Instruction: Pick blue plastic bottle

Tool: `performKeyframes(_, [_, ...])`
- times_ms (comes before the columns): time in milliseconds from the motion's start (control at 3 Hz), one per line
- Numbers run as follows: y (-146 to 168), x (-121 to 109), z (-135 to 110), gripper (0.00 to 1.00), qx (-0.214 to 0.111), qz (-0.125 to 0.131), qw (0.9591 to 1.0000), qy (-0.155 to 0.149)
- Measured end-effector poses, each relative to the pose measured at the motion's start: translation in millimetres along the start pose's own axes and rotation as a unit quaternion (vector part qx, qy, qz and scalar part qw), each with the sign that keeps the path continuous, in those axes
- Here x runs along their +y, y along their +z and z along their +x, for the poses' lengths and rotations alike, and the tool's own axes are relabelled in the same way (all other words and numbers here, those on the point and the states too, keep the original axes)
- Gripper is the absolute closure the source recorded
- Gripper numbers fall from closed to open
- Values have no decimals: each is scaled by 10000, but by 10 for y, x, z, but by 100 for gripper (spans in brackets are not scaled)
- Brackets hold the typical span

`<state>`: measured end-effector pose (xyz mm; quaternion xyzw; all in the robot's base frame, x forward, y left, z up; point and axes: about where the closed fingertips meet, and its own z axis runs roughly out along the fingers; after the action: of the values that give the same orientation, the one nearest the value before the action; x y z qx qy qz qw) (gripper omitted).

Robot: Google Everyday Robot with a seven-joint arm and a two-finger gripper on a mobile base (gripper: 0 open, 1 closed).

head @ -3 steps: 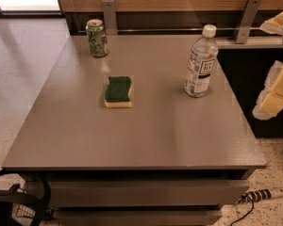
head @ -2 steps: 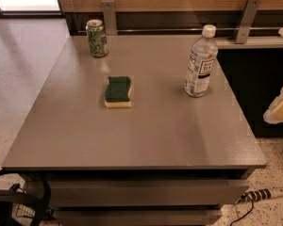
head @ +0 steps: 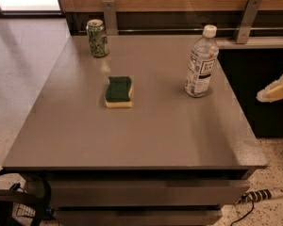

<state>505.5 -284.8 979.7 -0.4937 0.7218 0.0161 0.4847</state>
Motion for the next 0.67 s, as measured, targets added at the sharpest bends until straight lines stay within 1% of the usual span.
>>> performKeyframes(333, [316,-87,-218,0,-1267,-173,9896,666])
performKeyframes(667, [520,-72,-325,0,-1797,-411,9772,1053])
